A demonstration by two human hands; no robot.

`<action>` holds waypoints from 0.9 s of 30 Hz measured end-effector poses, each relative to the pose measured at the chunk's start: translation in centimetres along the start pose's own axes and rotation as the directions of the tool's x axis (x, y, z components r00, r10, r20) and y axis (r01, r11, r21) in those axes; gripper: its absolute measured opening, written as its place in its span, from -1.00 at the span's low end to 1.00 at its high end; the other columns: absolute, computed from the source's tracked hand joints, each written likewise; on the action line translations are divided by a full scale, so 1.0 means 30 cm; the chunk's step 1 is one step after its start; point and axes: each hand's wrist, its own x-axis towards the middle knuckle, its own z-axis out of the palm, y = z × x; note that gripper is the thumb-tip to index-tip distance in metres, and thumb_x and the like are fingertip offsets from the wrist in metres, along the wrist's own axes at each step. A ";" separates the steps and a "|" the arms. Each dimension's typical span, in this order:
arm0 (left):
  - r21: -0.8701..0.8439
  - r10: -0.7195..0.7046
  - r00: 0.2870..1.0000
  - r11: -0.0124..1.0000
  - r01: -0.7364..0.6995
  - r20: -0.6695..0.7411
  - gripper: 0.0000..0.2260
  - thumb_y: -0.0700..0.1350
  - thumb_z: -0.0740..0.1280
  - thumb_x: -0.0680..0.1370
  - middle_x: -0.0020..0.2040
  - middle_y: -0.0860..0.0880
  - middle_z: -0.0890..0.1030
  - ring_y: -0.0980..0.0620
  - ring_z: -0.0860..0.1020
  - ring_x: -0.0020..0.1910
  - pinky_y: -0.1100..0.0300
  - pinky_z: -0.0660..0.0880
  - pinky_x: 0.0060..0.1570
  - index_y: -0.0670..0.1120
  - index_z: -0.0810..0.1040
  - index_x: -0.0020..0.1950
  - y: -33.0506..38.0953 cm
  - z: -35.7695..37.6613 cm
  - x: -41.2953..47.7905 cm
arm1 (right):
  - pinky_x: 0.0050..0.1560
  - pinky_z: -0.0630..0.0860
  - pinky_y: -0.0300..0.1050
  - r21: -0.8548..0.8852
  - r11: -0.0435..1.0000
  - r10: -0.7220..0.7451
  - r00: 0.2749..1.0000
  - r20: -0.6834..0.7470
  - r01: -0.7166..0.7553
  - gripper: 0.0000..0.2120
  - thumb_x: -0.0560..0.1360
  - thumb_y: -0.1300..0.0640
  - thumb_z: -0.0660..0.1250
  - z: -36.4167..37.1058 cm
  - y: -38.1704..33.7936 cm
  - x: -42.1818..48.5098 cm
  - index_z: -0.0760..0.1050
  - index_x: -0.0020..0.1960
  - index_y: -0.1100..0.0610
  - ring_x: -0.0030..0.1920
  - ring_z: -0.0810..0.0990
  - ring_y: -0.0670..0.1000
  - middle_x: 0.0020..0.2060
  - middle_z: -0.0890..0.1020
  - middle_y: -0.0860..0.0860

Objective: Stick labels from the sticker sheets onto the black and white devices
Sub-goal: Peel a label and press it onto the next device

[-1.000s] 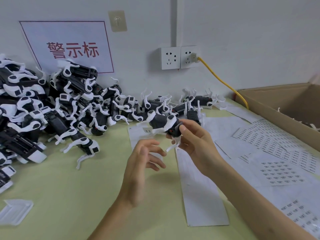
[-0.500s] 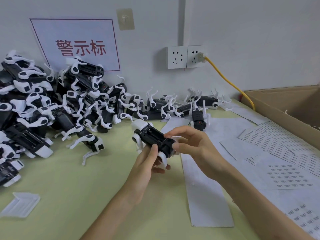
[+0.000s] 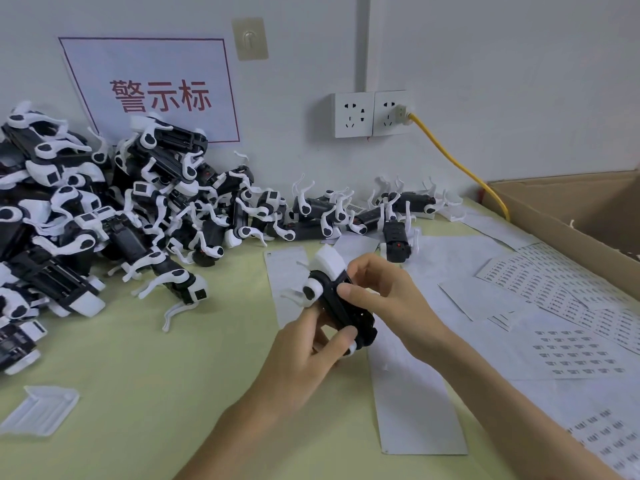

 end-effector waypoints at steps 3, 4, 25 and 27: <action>0.046 0.023 1.000 0.999 -0.023 -0.007 -0.69 0.28 0.29 0.44 -0.11 0.20 0.67 0.01 0.62 -0.23 -0.04 0.59 -0.11 0.19 0.52 0.11 0.011 -0.009 -0.002 | -0.10 0.43 -0.14 0.107 0.993 0.041 0.998 0.039 -0.045 -0.73 0.48 0.04 0.48 -0.010 -0.009 0.002 0.48 -0.08 0.20 -0.17 0.50 0.02 -0.22 0.54 0.06; 0.005 0.014 1.000 1.000 -0.014 0.008 -0.67 0.27 0.30 0.43 -0.16 0.19 0.67 0.00 0.63 -0.24 0.00 0.60 -0.12 0.19 0.53 0.13 0.014 -0.014 -0.002 | -0.10 0.44 -0.14 0.161 0.984 0.064 0.996 0.068 -0.074 -0.75 0.51 0.05 0.48 -0.016 -0.012 0.002 0.47 -0.10 0.19 -0.18 0.51 0.03 -0.22 0.55 0.07; -0.590 -0.277 0.919 0.805 0.063 -0.280 -0.74 0.06 0.41 0.46 -0.31 -0.04 0.58 -0.04 0.62 -0.34 0.27 0.40 -0.41 -0.14 0.56 -0.15 0.023 -0.110 0.044 | 0.14 0.55 -0.10 0.108 0.986 0.118 0.991 0.068 -0.124 -0.75 0.65 0.25 0.25 -0.033 -0.003 0.010 0.65 0.21 0.09 0.22 0.65 -0.05 0.21 0.68 -0.08; -0.625 -0.284 0.932 0.776 0.086 -0.224 -0.74 0.06 0.39 0.46 -0.30 -0.01 0.60 0.00 0.61 -0.32 0.25 0.39 -0.35 -0.14 0.52 -0.17 0.024 -0.117 0.045 | 0.09 0.54 -0.12 0.025 0.991 0.131 0.990 -0.043 -0.130 -0.77 0.64 0.26 0.26 -0.046 0.006 0.017 0.67 0.12 0.07 0.12 0.68 -0.05 0.10 0.71 -0.08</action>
